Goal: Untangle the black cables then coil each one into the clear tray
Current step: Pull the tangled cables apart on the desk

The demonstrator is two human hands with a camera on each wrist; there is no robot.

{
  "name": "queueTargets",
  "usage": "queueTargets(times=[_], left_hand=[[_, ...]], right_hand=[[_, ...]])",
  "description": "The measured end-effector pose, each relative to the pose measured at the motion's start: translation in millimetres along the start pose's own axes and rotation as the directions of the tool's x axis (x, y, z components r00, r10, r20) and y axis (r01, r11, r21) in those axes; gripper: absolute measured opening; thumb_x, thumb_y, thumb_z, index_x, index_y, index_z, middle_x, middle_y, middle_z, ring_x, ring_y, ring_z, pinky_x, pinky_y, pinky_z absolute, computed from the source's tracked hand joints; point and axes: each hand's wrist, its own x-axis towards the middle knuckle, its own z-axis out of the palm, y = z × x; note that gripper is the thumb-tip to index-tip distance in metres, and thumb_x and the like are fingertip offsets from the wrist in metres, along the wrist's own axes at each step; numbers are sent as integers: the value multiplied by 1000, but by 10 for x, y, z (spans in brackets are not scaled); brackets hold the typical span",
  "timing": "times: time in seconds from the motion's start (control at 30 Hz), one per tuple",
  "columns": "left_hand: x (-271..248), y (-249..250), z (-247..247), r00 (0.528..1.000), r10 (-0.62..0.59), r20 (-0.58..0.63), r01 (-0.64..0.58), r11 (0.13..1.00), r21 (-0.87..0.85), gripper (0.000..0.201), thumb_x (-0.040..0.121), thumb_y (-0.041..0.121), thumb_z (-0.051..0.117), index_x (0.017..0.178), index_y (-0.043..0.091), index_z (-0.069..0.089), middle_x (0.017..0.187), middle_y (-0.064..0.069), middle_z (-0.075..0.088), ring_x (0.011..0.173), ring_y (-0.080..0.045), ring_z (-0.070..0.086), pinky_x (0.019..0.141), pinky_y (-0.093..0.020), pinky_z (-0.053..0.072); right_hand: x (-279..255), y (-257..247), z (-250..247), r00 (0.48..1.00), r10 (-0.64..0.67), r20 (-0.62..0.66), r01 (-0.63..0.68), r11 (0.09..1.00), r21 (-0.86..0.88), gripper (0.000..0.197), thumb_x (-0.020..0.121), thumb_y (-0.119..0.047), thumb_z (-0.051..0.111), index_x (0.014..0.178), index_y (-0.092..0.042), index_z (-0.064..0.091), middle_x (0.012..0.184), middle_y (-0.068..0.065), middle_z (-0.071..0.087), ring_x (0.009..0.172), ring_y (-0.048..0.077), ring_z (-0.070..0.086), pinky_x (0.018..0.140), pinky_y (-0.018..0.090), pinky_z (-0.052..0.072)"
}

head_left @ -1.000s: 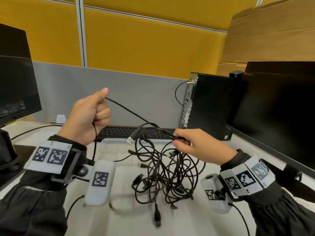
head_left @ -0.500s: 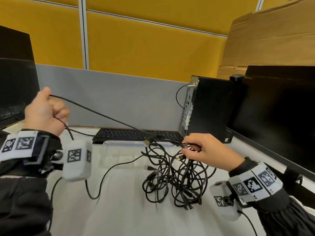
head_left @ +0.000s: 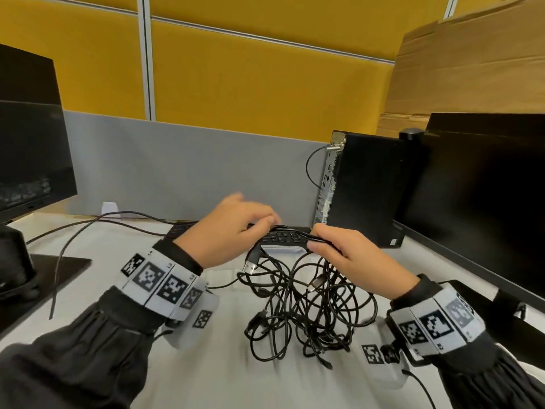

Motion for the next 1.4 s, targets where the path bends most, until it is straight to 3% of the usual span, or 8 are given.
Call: queueTargets(times=[0.03,0.1,0.37,0.47,0.77,1.13,1.27,1.4], left_hand=[[4,-7,37,1000,-14,-13,13,996,-87,34,98,34,34,81,23,61,76,10,64,67,0,50,76,-24,39],[-1,-5,112,995,-73,-61,61,981,-183,39,96,37,35,63,18,46,56,2,43,53,-8,38,55,-19,29],[11,15,28,998,-64,-24,57,971,-233,35,96,31,48,64,16,44,58,10,37,56,-5,37,56,-16,29],[33,16,-96,980,-119,-161,54,931,-362,35,96,27,47,64,16,39,61,6,29,56,-6,29,53,-19,23],[-24,-382,-610,647,-610,-457,150,690,-708,35,98,26,45,65,18,37,48,8,27,44,-8,21,42,-22,17],[-206,-815,-828,371,-761,-532,286,638,-715,37,97,30,42,62,20,38,60,-1,30,52,-13,30,52,-27,25],[-217,-859,-685,550,-609,-572,688,718,-105,36,99,30,39,71,9,50,76,-15,50,82,-33,48,77,-39,34],[-90,-473,-252,861,-445,-248,496,843,207,34,96,45,38,119,26,55,123,3,58,120,-19,47,106,-46,16]], right_hand=[[-6,1,4,1000,1,-18,-1,1000,3,22,98,-26,43,83,-12,50,66,-6,47,62,6,43,56,17,34],[-18,6,20,999,14,-45,-15,1000,-3,23,98,-26,44,83,-10,51,67,-4,49,62,7,43,57,19,34],[-46,-12,1,993,16,-116,-24,997,-69,21,93,-28,52,73,-21,51,62,-7,48,60,8,45,54,20,34],[-53,1,-26,997,13,-70,-22,992,-126,26,91,-32,54,69,-18,48,62,-3,49,59,12,46,55,22,34],[-181,56,-144,993,114,38,-110,990,-92,28,82,-30,61,63,-23,43,56,-7,43,53,8,38,53,15,31],[-337,101,-156,982,157,106,-142,980,-141,21,74,-44,59,64,-33,45,60,-21,52,62,10,46,79,30,34],[-326,121,-158,986,160,47,-155,983,-103,16,79,-36,60,67,-29,52,65,-11,56,70,10,52,90,31,31],[-265,117,-120,990,139,11,-139,990,-26,19,87,-33,57,68,-33,54,72,-1,58,73,9,52,85,29,30]])
